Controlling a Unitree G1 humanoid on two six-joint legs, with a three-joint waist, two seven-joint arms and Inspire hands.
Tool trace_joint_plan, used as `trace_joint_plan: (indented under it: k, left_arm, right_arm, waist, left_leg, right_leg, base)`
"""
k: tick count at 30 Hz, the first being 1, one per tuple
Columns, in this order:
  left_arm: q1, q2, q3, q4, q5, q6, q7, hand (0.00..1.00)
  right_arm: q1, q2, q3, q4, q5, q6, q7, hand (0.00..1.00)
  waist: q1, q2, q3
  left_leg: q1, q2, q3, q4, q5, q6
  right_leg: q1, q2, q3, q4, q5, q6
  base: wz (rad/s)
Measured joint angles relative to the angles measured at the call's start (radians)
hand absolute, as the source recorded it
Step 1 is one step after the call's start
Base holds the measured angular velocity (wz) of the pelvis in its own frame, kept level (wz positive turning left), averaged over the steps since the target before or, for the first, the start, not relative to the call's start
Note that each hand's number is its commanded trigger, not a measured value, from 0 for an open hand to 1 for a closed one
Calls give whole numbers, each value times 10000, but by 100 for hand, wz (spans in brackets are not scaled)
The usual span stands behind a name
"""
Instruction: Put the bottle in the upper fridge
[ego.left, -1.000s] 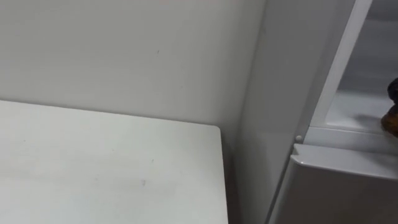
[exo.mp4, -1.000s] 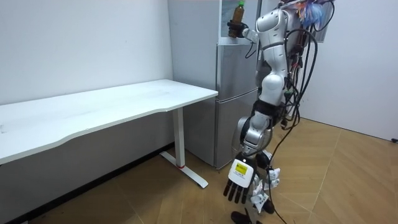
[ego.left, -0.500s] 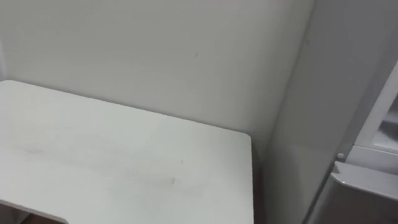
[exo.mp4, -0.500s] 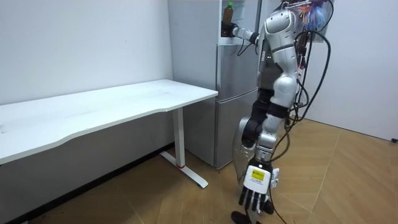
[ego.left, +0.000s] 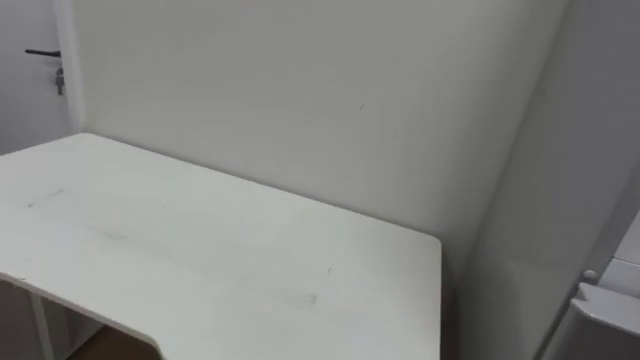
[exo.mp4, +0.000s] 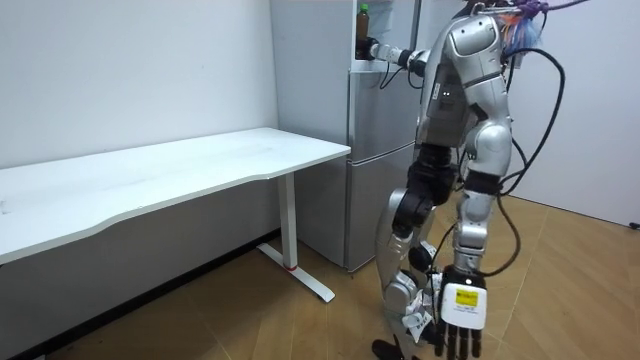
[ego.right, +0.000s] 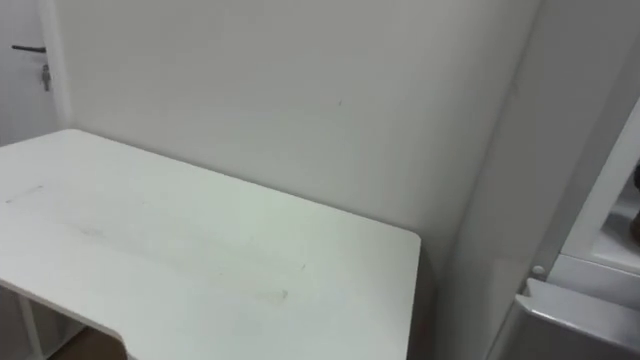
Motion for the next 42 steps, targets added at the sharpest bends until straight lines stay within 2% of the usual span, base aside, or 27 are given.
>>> trace_joint_plan:
  k: [1,2,3,4,5,6,7,11,17,19,25,36,42]
  left_arm:
    - [81,30,67,-5,-131,-2,13,0]
    - [135,67,71,-2,-195,-2,19,0]
    - [142,78,71,-2,-260,-1,29,0]
    - [143,83,70,-11,-391,-1,55,0]
    - [143,81,59,-17,-425,1,55,0]
    - [128,88,42,-48,-648,14,54,0]
    - [85,114,39,-65,-939,16,53,0]
    - [24,219,24,-252,-1368,24,60,0]
    - [-30,545,-369,-636,-1461,16,250,0]
    - [-106,663,-392,-749,-1564,1,268,0]
    - [-114,706,-624,-927,-1874,-18,279,0]
    - [-238,798,-776,-995,-1927,-21,293,0]
    - [-233,802,-788,-1205,-1929,7,444,0]
  right_arm:
    - [0,-1,0,85,-6,-90,2,100]
    - [0,-8,1,165,-8,-165,9,89]
    - [0,-17,4,207,-7,-205,13,67]
    - [0,-32,14,279,-30,-275,12,53]
    - [0,-46,64,338,-17,-332,17,43]
    - [-1,-116,306,484,-13,-450,29,8]
    - [-1,-209,547,584,-8,-534,61,0]
    - [-23,-395,851,662,-363,-589,137,0]
    - [-436,-651,1567,1229,-416,-988,97,0]
    - [-520,-702,1816,1405,-392,-1135,11,0]
    - [-518,-798,2101,1449,-386,-1318,11,0]
    - [-488,-871,2269,1626,-391,-1318,143,0]
    - [-494,-904,2270,1771,-365,-1297,247,0]
  waist:
    - [4,2,-1]
    - [3,4,1]
    - [4,6,0]
    - [10,20,3]
    - [35,30,5]
    - [70,45,6]
    - [124,51,8]
    - [254,89,-2]
    - [331,148,8]
    - [491,147,9]
    - [521,141,13]
    - [487,-11,100]
    - [529,-23,106]
  left_leg:
    - [-3,-6,-23,15,0,0]
    - [-22,-9,-49,51,-1,-1]
    - [-45,-8,-63,90,-10,4]
    - [-82,-3,-74,152,-23,6]
    - [-76,1,-46,152,-25,7]
    - [-72,12,-23,156,-25,6]
    - [-73,22,-29,157,-24,5]
    - [-310,29,-38,270,-31,-4]
    - [-756,84,6,479,-24,-1]
    - [-782,124,89,479,-26,-4]
    - [-855,167,165,484,-22,-12]
    - [-896,205,227,575,-31,-21]
    - [-851,204,206,589,-42,-20]
  right_leg:
    - [18,1,-24,-14,-5,5]
    - [16,10,-74,-77,-6,5]
    - [24,18,-95,-131,-6,5]
    - [15,14,-174,-137,-6,6]
    - [15,13,-166,-131,-6,6]
    - [16,18,-118,-128,-4,2]
    - [5,27,-72,-123,-1,-3]
    - [-216,53,41,-92,-9,-14]
    - [-600,165,155,-122,193,-95]
    - [-687,164,279,-123,208,-114]
    - [-763,183,310,-129,231,-140]
    - [-688,197,256,-127,224,-145]
    - [-688,198,278,-118,225,-147]
  base:
    - [9]
    - [10]
    - [11]
    - [7]
    - [0]
    - [-4]
    - [-5]
    - [-3]
    - [-5]
    - [-15]
    - [-3]
    - [0]
    - [0]
